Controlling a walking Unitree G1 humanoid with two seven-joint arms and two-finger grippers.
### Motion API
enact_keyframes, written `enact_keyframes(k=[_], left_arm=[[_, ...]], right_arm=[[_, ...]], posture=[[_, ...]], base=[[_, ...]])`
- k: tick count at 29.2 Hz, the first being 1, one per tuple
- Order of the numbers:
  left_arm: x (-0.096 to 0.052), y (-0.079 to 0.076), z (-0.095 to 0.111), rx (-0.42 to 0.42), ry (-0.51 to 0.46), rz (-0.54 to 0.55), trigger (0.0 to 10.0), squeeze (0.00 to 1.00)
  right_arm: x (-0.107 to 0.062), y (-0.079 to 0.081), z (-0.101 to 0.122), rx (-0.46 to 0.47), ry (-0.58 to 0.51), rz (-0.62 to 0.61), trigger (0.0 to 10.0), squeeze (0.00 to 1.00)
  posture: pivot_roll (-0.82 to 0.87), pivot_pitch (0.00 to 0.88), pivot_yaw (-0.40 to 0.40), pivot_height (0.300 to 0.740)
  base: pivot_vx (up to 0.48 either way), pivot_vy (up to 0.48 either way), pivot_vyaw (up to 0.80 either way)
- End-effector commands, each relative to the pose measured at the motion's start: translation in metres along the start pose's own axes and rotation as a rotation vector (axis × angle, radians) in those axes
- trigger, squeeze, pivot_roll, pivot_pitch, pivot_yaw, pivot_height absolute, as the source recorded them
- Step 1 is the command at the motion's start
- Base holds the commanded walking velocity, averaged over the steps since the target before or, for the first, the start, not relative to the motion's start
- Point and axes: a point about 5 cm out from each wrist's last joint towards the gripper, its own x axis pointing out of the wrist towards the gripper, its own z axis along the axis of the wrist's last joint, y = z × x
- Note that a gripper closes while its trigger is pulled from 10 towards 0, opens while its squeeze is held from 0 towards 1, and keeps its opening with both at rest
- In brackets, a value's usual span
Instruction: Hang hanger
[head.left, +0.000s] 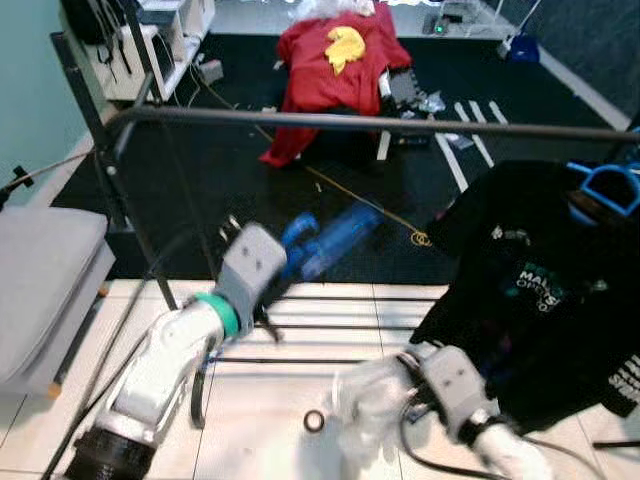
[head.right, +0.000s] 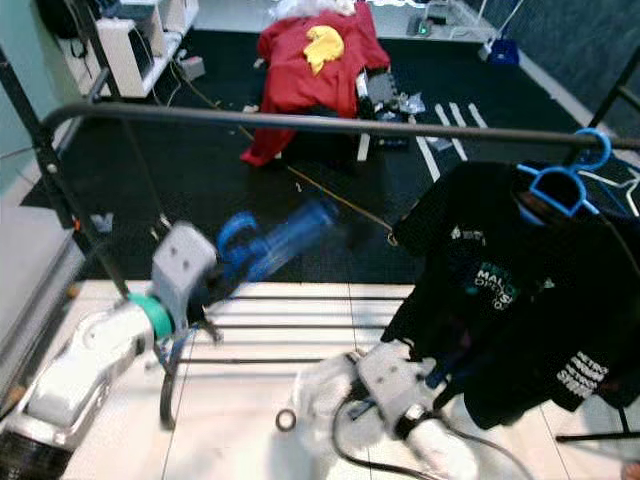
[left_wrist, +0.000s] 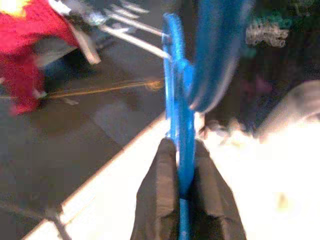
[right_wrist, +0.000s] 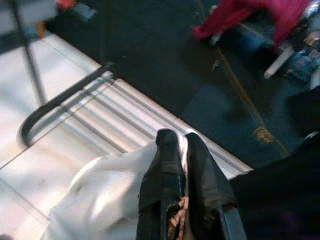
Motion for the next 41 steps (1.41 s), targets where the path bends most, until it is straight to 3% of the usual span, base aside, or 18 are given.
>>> enact_keyframes(k=[1, 3, 5, 6, 12, 15, 18, 21, 22, 23, 24, 25, 26, 28, 29, 33, 40, 41], left_arm=[[0.0, -0.009, 0.001, -0.01, 0.003, -0.045, 10.0, 0.0], [-0.006, -0.017, 0.0, -0.046, 0.006, -0.073, 10.0, 0.0], [-0.006, -0.017, 0.0, -0.046, 0.006, -0.073, 10.0, 0.0], [-0.008, -0.02, 0.0, -0.051, 0.004, -0.083, 10.0, 0.0], [-0.01, -0.019, -0.005, -0.072, 0.007, -0.02, 10.0, 0.0], [-0.015, -0.019, -0.014, -0.036, 0.044, -0.006, 10.0, 0.0], [-0.023, -0.016, -0.019, -0.038, 0.071, 0.005, 10.0, 0.0], [-0.036, -0.012, -0.019, -0.071, 0.069, -0.024, 10.0, 0.0], [-0.036, -0.012, -0.019, -0.071, 0.069, -0.024, 10.0, 0.0], [-0.05, -0.01, -0.017, -0.084, 0.061, -0.075, 10.0, 0.0], [-0.05, -0.01, -0.017, -0.084, 0.061, -0.075, 10.0, 0.0], [-0.054, -0.009, -0.018, -0.077, 0.063, -0.083, 10.0, 0.0], [-0.054, -0.009, -0.018, -0.077, 0.063, -0.083, 10.0, 0.0], [-0.059, -0.008, -0.021, -0.061, 0.067, -0.073, 10.0, 0.0], [-0.059, -0.008, -0.021, -0.061, 0.067, -0.073, 10.0, 0.0], [-0.062, -0.01, -0.018, -0.025, 0.023, -0.088, 10.0, 0.0], [-0.06, -0.017, -0.008, 0.001, -0.024, -0.137, 10.0, 0.0], [-0.058, -0.023, -0.004, 0.043, -0.033, -0.187, 10.0, 0.0]], right_arm=[[0.004, -0.016, 0.022, 0.013, -0.083, -0.053, 10.0, 0.0], [0.017, -0.031, 0.049, 0.123, -0.191, -0.102, 10.0, 0.0], [0.017, -0.031, 0.049, 0.123, -0.191, -0.102, 10.0, 0.0], [0.021, -0.033, 0.057, 0.169, -0.227, -0.113, 10.0, 0.0], [0.031, -0.015, 0.065, 0.182, -0.257, -0.028, 10.0, 0.0], [0.028, -0.008, 0.07, 0.129, -0.246, 0.057, 10.0, 0.0], [0.024, -0.016, 0.07, 0.06, -0.204, 0.075, 10.0, 0.0], [0.021, -0.036, 0.066, 0.023, -0.167, 0.002, 10.0, 0.0], [0.021, -0.036, 0.066, 0.023, -0.167, 0.002, 10.0, 0.0], [0.018, -0.052, 0.072, 0.063, -0.191, -0.067, 10.0, 0.0], [0.018, -0.052, 0.072, 0.063, -0.191, -0.067, 10.0, 0.0], [0.016, -0.058, 0.08, 0.132, -0.235, -0.081, 10.0, 0.0], [0.016, -0.058, 0.08, 0.132, -0.235, -0.081, 10.0, 0.0], [0.01, -0.06, 0.092, 0.23, -0.301, 0.001, 10.0, 0.0], [0.01, -0.06, 0.092, 0.23, -0.301, 0.001, 10.0, 0.0], [-0.009, -0.055, 0.091, 0.212, -0.261, 0.22, 10.0, 0.0], [-0.011, -0.057, 0.09, 0.18, -0.228, 0.265, 10.0, 0.0], [-0.006, -0.063, 0.094, 0.149, -0.232, 0.239, 10.0, 0.0]], posture=[[-0.16, 0.187, 0.07, 0.74], [-0.16, 0.189, 0.074, 0.74], [-0.16, 0.189, 0.074, 0.74], [-0.16, 0.189, 0.074, 0.74], [-0.14, 0.189, 0.073, 0.74], [-0.14, 0.191, 0.074, 0.74], [-0.14, 0.192, 0.076, 0.74], [-0.15, 0.198, 0.083, 0.74], [-0.15, 0.198, 0.083, 0.74], [-0.15, 0.201, 0.084, 0.74], [-0.15, 0.201, 0.084, 0.74], [-0.15, 0.201, 0.084, 0.74], [-0.15, 0.201, 0.084, 0.74], [-0.14, 0.202, 0.085, 0.74], [-0.14, 0.202, 0.085, 0.74], [-0.14, 0.201, 0.08, 0.74], [-0.14, 0.199, 0.079, 0.74], [-0.15, 0.198, 0.08, 0.74]], base=[[0.0, 0.0, 0.0], [0.0, 0.0, 0.0], [0.0, 0.0, 0.0], [0.0, 0.0, 0.0], [0.0, 0.0, 0.0], [0.0, 0.0, 0.0], [0.0, 0.0, 0.0], [0.0, 0.0, 0.0], [0.0, 0.0, 0.0], [0.0, 0.0, 0.0], [0.0, 0.0, 0.0], [0.0, 0.0, 0.0], [0.0, 0.0, 0.0], [0.0, 0.0, 0.0], [0.0, 0.0, 0.0], [0.0, 0.0, 0.0], [0.0, 0.0, 0.0], [0.0, 0.0, 0.0]])
